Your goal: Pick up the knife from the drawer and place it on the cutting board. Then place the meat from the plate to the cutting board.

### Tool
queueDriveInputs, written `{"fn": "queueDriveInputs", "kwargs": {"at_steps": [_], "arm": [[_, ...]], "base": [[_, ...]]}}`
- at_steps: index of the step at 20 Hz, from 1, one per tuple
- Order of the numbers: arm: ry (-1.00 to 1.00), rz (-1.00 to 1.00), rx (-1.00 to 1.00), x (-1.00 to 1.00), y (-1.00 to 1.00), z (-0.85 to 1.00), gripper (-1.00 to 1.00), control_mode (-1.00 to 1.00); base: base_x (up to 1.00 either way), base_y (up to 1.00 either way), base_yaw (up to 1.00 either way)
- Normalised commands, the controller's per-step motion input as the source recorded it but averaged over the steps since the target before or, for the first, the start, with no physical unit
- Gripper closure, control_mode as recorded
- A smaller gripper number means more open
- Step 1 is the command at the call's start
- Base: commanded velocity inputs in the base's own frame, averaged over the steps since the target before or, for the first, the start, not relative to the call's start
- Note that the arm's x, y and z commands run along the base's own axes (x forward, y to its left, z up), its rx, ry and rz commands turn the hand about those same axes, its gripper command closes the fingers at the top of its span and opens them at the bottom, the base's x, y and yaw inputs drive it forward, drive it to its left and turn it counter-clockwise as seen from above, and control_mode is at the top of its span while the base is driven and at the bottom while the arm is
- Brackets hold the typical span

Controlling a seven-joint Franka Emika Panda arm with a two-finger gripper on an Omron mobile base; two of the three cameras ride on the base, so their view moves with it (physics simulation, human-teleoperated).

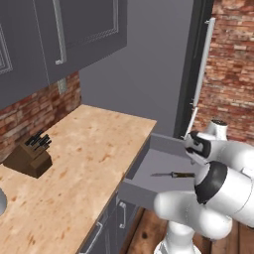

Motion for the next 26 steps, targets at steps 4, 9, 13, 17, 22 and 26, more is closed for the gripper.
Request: {"fn": "queueDriveInputs", "kwargs": {"at_steps": [4,9,13,17,22,26], "arm": [[0.00,0.00,0.00,0.25,0.00,-0.31,-1.00,-1.00],[0.00,0.00,0.00,0.29,0.00,-0.24,-1.00,-1.00],[0.00,0.00,0.00,0.25,0.00,-0.19,-1.00,-1.00],[0.05,0.00,0.00,0.27,0.00,-0.17,-1.00,-1.00],[0.00,0.00,0.00,0.26,0.00,-0.28,-1.00,-1.00],[0.00,0.00,0.00,0.20,0.00,-0.36,-1.00,-1.00]], "base": [[0.00,0.00,0.00],[0.00,0.00,0.00],[0.00,0.00,0.00],[0.00,0.00,0.00],[0.00,0.00,0.00],[0.00,0.00,0.00]]}}
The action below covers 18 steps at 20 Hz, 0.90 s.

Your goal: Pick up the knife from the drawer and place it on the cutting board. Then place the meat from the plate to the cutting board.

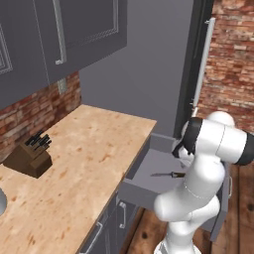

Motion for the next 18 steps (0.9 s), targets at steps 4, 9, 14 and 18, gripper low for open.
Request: {"fn": "queueDriveInputs", "kwargs": {"at_steps": [4,9,14,18], "arm": [[0.00,0.00,0.00,0.24,0.00,-0.29,-1.00,-1.00],[0.00,0.00,0.00,0.34,0.00,-0.15,-1.00,-1.00],[0.00,0.00,0.00,0.33,0.00,-0.22,-1.00,-1.00],[0.00,0.00,0.00,0.23,-0.01,-0.30,-1.00,-1.00]], "base": [[0.00,0.00,0.00],[0.00,0.00,0.00],[0.00,0.00,0.00],[0.00,0.00,0.00]]}}
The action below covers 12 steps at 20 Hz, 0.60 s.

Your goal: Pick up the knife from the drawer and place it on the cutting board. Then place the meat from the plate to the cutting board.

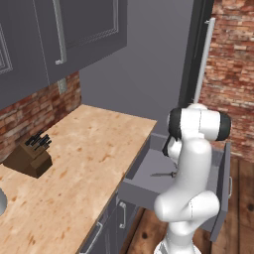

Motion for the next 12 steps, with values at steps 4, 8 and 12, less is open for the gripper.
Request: {"fn": "queueDriveInputs", "kwargs": {"at_steps": [4,8,12], "arm": [[0.00,0.00,0.00,0.24,-0.01,-0.35,-1.00,-1.00],[0.00,0.00,0.00,0.23,-0.06,-0.32,-1.00,-1.00],[0.00,0.00,0.00,0.32,-0.08,-0.26,-1.00,-1.00]], "base": [[0.00,0.00,0.00],[0.00,0.00,0.00],[0.00,0.00,0.00]]}}
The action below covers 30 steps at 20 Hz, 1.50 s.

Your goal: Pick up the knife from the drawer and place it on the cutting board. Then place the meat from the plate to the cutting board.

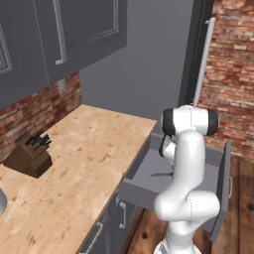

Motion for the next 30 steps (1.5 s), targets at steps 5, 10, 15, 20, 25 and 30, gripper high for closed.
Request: {"fn": "queueDriveInputs", "kwargs": {"at_steps": [5,10,15,20,25,30], "arm": [[0.00,0.00,0.00,0.27,-0.07,-0.22,-1.00,-1.00],[0.00,0.00,0.00,0.27,-0.09,-0.20,-1.00,-1.00],[0.00,0.00,0.00,0.30,-0.13,-0.26,-1.00,-1.00],[0.00,0.00,0.01,0.08,-0.07,-0.47,-1.00,-1.00],[0.00,0.00,0.00,0.00,0.00,-0.60,1.00,-1.00],[0.00,0.00,0.00,0.00,-0.04,-0.48,1.00,-1.00]], "base": [[0.00,0.00,0.00],[0.00,0.00,0.00],[0.00,0.00,0.00],[0.00,0.00,0.00],[0.00,0.00,0.00],[0.00,0.00,0.00]]}}
